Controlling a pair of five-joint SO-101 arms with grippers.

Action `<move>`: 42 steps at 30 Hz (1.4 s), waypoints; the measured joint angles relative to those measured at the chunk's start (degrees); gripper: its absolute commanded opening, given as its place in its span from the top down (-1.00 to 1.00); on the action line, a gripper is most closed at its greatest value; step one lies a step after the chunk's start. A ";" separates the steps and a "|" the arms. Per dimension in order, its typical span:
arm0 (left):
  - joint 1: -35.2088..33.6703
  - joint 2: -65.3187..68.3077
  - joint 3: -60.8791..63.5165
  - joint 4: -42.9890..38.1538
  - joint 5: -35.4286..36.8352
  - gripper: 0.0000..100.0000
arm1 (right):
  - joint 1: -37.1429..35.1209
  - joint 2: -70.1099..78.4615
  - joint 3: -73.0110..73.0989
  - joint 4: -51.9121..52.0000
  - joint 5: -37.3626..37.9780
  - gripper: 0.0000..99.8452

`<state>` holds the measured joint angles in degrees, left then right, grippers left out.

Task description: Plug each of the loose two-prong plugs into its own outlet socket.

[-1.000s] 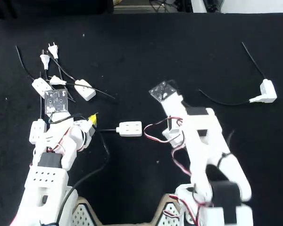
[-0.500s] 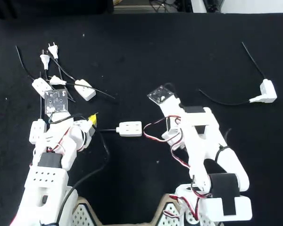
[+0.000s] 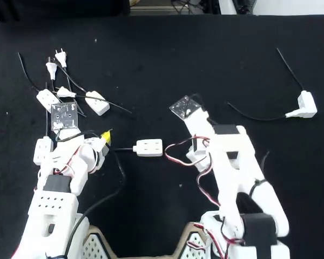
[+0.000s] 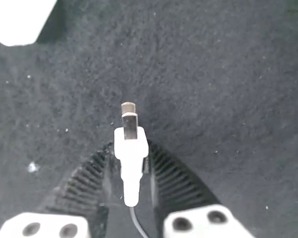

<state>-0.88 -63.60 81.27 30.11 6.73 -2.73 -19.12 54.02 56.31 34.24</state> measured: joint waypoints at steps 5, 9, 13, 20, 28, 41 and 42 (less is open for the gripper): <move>0.00 0.00 0.00 0.00 0.00 0.52 | -0.18 0.18 2.64 -1.85 0.09 0.80; 0.00 0.00 0.00 0.00 0.00 0.52 | -0.18 2.02 3.96 -5.54 0.09 0.80; 0.00 0.00 0.00 0.00 0.00 0.52 | -0.18 2.02 3.96 -5.71 0.09 0.80; 0.00 0.00 0.00 0.00 0.00 0.52 | -0.18 1.85 3.96 -4.57 0.09 0.80; 0.00 0.00 0.00 0.00 0.00 0.52 | 0.00 0.88 3.96 -4.48 0.09 0.97; 0.00 0.00 0.00 0.00 0.00 0.52 | -9.14 -8.62 1.93 -1.14 -3.69 0.98; 0.00 0.00 0.00 0.00 0.00 0.52 | -11.25 -10.29 1.93 -1.05 -3.96 0.98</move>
<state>-0.88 -63.60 81.27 30.11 6.73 -13.98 -29.41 55.96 55.25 30.29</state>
